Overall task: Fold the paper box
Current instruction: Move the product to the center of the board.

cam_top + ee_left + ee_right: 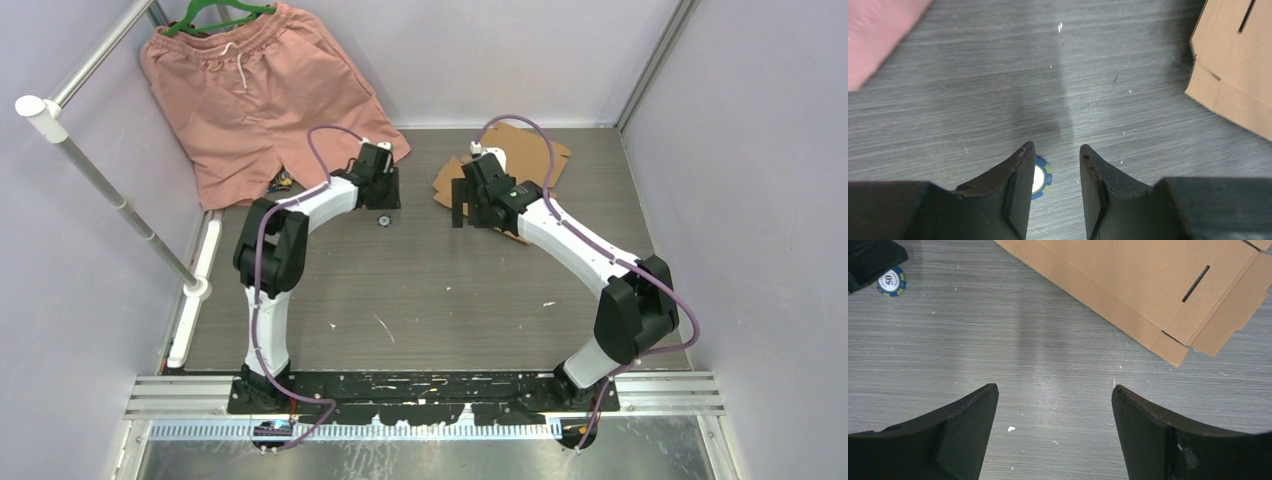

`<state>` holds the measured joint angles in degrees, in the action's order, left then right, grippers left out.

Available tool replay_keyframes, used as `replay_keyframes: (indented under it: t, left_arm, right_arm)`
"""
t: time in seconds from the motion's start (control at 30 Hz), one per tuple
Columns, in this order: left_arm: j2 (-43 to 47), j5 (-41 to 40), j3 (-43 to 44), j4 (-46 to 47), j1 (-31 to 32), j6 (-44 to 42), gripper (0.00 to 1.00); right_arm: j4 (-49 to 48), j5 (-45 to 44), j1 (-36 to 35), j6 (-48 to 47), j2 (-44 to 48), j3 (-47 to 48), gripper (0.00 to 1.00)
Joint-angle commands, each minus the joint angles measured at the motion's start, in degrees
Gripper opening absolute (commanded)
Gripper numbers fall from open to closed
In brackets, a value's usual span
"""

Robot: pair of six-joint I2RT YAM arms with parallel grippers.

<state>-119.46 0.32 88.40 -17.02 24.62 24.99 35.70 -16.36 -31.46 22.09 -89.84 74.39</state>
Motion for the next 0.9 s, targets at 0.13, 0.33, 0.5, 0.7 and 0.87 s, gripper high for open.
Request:
replay_keyframes:
  t: [0.13, 0.33, 0.5, 0.7, 0.87]
  left_arm:
    - [0.4, -7.8, -0.8, 0.3, 2.3, -0.1, 0.55]
    - [-0.7, -9.8, -1.5, -0.2, 2.2, -0.5, 0.55]
    - [-0.2, -12.0, -2.8, -1.0, 2.3, -1.0, 0.56]
    - [-0.2, -11.1, -3.8, -2.0, 2.3, -0.8, 0.56]
    - [0.1, -11.8, -4.7, -4.3, 2.8, -0.3, 0.56]
  right_arm:
    - [-2.4, 2.0, 1.7, 0.4, 3.6, -2.4, 0.89]
    - [-3.4, 3.3, 2.4, 0.6, 3.4, -4.0, 0.89]
    - [-4.1, 4.4, 2.7, 0.7, 3.2, -4.5, 0.89]
    - [-4.6, 5.3, 2.9, 1.1, 3.1, -5.1, 0.89]
    - [-5.1, 5.9, 3.0, 1.5, 3.3, -5.8, 0.9]
